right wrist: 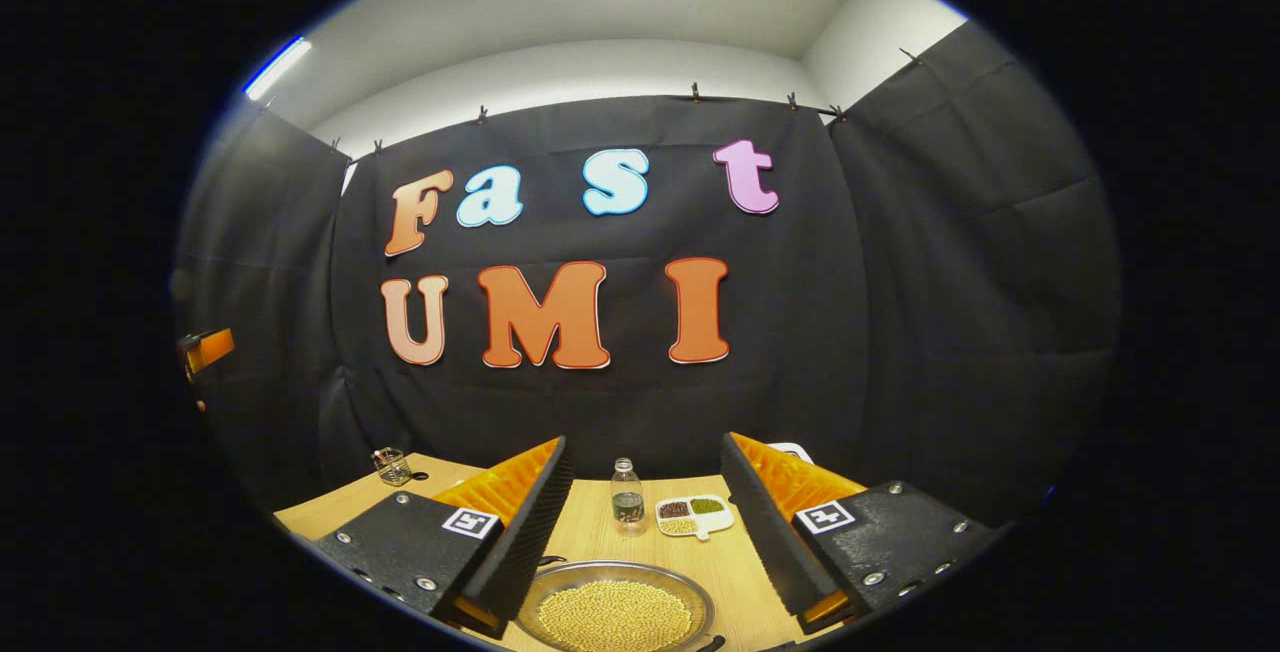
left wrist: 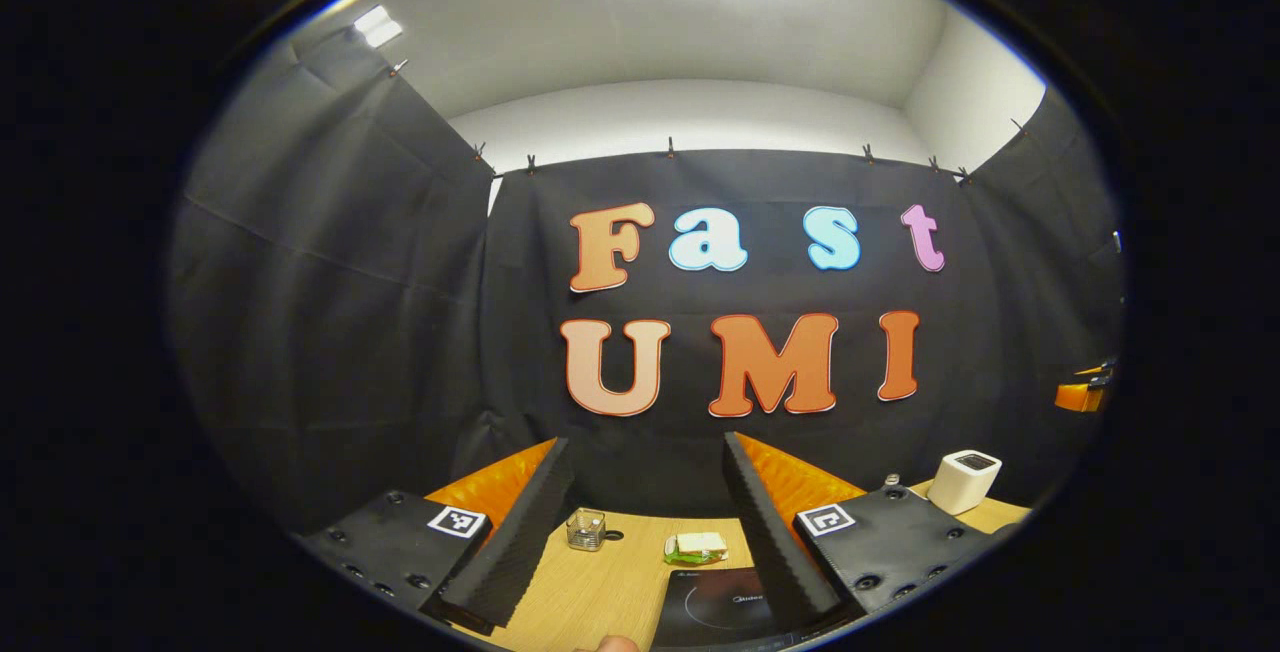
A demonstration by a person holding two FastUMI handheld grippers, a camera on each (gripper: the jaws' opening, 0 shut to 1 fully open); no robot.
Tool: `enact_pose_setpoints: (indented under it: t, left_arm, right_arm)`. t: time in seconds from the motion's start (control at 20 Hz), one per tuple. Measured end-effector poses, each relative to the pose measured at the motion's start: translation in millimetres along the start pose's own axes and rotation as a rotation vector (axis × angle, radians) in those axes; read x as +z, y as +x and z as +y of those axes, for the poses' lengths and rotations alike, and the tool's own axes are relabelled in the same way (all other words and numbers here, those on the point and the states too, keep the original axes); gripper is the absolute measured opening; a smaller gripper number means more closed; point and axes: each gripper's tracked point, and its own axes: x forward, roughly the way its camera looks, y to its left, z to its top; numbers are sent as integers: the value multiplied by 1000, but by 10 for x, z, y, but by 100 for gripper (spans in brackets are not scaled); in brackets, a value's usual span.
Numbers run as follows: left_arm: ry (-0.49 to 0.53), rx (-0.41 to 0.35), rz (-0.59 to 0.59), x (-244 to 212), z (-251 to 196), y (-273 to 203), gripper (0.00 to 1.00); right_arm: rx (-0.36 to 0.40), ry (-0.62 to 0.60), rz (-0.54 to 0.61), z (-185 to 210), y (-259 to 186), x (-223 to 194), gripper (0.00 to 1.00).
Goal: First push the handle of the pot to place it horizontally, then grasp the pot with both hands and set it on the induction cooktop.
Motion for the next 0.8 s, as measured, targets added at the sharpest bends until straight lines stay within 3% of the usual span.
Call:
enact_pose_setpoints:
  t: [0.15, 0.25, 0.3, 0.4, 0.5, 0.7, 0.75, 0.8]
  left_arm:
    - [-5, -14, -2, 0, -21, -18, 97]
    - [-4, -20, -2, -12, -31, -27, 98]
    - [-6, -23, 1, -29, -35, -36, 98]
    - [-18, -29, 9, -70, -59, -37, 98]
    - [-28, -31, 17, -90, -66, -38, 99]
    - [-18, -20, 11, -73, -33, -41, 97]
    - [-21, -23, 8, -63, -50, -50, 98]
    - [-23, -26, 6, -58, -63, -62, 97]
  right_arm:
    - [-3, -4, 16, -1, -65, -32, 86]
    - [-3, -9, 29, -9, -96, -76, 77]
    - [-3, -15, 35, -21, -115, -107, 67]
    - [-1, -26, 46, -28, -130, -166, 69]
    - [6, -29, 63, -33, -161, -256, 52]
    - [-5, -19, 107, -108, -208, -488, 35]
    - [-11, -19, 119, -134, -211, -549, 37]
    - [-16, -19, 132, -148, -227, -613, 26]
